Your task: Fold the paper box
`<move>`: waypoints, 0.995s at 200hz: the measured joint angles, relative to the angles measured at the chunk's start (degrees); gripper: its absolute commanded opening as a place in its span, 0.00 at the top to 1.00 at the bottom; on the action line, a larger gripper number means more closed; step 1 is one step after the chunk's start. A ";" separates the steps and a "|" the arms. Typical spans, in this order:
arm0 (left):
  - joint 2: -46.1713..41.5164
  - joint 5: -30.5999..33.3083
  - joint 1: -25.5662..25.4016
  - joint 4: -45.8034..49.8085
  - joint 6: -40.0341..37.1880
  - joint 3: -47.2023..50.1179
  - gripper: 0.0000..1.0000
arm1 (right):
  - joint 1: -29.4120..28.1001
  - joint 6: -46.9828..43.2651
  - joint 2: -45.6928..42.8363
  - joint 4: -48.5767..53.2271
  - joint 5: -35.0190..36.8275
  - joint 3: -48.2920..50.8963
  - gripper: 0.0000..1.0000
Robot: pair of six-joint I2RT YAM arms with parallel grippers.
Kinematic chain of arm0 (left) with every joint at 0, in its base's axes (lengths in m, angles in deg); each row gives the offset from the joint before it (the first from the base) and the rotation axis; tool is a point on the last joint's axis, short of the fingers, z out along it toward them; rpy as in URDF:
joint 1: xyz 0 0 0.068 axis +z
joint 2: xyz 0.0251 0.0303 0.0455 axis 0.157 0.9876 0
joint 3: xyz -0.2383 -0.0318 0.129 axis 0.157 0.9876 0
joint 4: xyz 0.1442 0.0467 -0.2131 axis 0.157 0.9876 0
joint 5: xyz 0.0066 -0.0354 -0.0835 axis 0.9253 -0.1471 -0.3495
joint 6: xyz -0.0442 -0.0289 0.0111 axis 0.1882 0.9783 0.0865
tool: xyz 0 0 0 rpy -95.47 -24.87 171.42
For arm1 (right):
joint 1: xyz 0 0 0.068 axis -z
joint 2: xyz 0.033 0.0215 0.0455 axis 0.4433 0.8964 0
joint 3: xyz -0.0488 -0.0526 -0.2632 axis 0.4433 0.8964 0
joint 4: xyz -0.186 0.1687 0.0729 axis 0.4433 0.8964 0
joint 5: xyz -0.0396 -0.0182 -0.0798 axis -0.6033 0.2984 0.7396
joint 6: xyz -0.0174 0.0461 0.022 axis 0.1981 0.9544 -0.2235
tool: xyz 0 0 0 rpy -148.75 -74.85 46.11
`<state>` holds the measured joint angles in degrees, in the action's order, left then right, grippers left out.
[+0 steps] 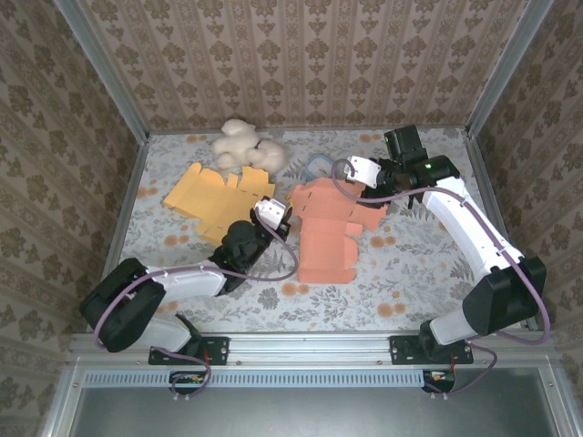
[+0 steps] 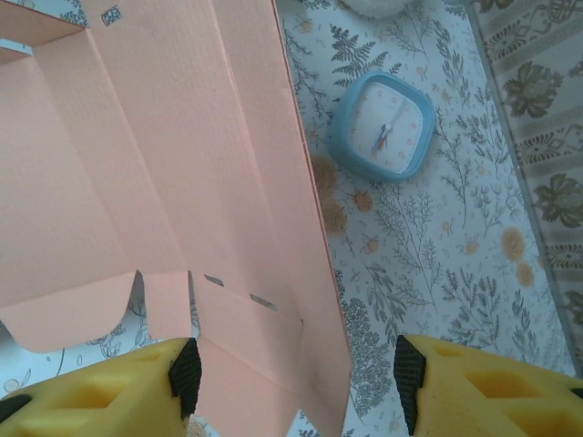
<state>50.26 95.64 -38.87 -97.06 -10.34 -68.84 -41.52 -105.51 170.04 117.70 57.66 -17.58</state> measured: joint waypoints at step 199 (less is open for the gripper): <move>1.81 -2.49 0.00 -6.69 -0.37 1.60 1.00 | 3.41 -6.23 6.25 6.08 -2.82 -5.40 0.50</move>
<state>52.07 93.15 -38.87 -103.75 -10.71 -67.25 -38.11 -111.73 176.29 123.78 54.84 -22.98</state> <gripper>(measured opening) 0.048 0.500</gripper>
